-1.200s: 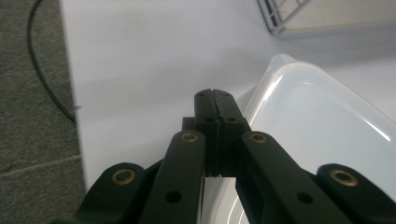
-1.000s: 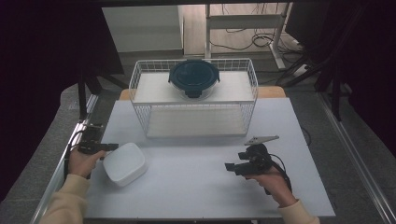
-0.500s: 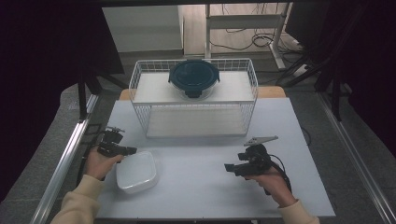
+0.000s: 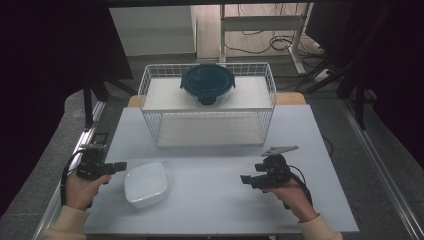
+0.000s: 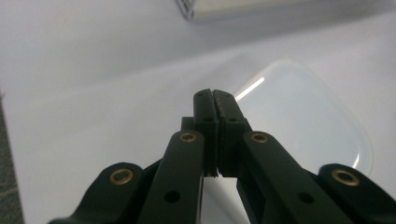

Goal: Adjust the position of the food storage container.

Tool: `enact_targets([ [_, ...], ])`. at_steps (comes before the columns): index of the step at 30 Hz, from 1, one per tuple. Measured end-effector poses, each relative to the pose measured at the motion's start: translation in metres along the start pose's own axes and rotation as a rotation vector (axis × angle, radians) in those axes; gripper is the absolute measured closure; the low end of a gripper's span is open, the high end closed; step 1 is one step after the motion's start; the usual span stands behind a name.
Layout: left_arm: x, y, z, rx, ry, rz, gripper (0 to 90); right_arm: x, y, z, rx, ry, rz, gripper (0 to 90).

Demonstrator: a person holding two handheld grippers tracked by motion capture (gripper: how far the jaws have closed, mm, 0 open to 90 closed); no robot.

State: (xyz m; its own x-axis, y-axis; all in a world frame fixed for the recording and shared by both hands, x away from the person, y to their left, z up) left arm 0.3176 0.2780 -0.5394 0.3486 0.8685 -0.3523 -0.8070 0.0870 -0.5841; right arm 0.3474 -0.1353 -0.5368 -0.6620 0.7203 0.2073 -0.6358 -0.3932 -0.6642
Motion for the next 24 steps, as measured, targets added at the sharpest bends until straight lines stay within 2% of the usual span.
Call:
enact_targets([
  [4,0.005,0.017,0.004,-0.001,-0.018,0.023,89.1,0.0,0.0,-0.001,0.003,0.0,-0.001,22.1],
  [10,0.012,0.038,0.002,0.02,-0.04,0.056,89.5,0.001,0.0,-0.001,0.0,0.001,0.0,22.1],
  [14,0.008,0.049,-0.008,0.045,-0.024,0.061,89.5,0.001,0.0,-0.002,0.003,-0.001,-0.002,22.1],
  [18,0.007,0.048,-0.014,0.057,-0.033,0.054,89.8,0.002,0.001,-0.002,0.004,-0.001,-0.001,22.1],
  [24,0.004,0.041,-0.023,0.068,-0.02,0.051,89.9,0.001,0.001,-0.001,0.002,0.001,-0.002,22.0],
])
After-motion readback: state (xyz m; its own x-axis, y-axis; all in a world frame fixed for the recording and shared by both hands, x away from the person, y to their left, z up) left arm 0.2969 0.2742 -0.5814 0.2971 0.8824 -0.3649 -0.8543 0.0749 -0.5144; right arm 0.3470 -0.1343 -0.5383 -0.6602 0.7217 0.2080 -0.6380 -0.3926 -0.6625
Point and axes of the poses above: each handheld gripper's, and its own axes: z roughly backward along the jaws, y roughly out of its underside, x roughly to its left, the point moved 10 cm from there along -z, roughly forward along the jaws, and after that the axes turned 4 degrees about y, right-handed, at the moved point
